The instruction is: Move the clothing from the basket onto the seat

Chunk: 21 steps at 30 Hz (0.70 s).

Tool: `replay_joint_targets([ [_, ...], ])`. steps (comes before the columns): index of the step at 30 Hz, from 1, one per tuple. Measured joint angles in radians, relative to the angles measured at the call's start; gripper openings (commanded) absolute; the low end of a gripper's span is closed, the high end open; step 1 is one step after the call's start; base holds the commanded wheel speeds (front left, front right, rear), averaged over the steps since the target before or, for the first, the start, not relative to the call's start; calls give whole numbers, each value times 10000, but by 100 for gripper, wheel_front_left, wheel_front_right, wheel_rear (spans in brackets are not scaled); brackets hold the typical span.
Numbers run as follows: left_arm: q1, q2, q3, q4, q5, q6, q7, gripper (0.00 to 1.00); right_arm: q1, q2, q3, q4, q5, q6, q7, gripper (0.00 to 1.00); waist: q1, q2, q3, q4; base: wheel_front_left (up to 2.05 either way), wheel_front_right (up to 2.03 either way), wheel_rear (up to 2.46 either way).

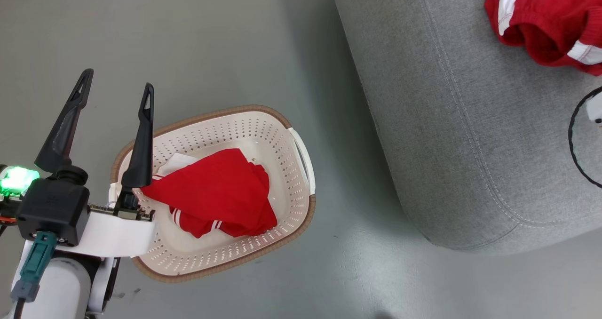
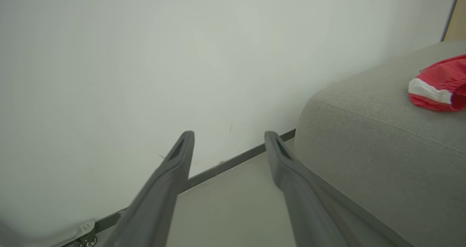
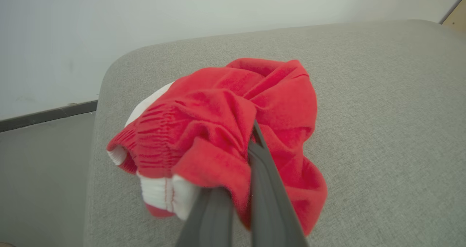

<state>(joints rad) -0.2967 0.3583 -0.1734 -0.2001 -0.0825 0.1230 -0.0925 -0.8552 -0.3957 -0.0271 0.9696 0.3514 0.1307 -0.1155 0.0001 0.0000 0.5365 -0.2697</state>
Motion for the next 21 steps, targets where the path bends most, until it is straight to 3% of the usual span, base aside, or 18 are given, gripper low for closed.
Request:
replay_joint_targets([
  [3,-12,-77,-2,59,-15,4,-67,100,-1,29,167,12,23,0,4,42,0,0,-13,-60,0,0,0],
  [5,-20,-153,-8,117,-19,12,-107,100,-1,27,320,21,105,0,15,91,0,0,-30,-98,0,0,0],
  [6,-21,-186,-17,165,-31,17,-153,100,0,33,385,27,148,0,67,100,0,0,-39,-118,0,0,0],
  [21,-122,-755,-136,869,-301,111,-859,100,793,-146,1967,-846,903,0,307,100,0,0,-323,-486,0,0,0],
])
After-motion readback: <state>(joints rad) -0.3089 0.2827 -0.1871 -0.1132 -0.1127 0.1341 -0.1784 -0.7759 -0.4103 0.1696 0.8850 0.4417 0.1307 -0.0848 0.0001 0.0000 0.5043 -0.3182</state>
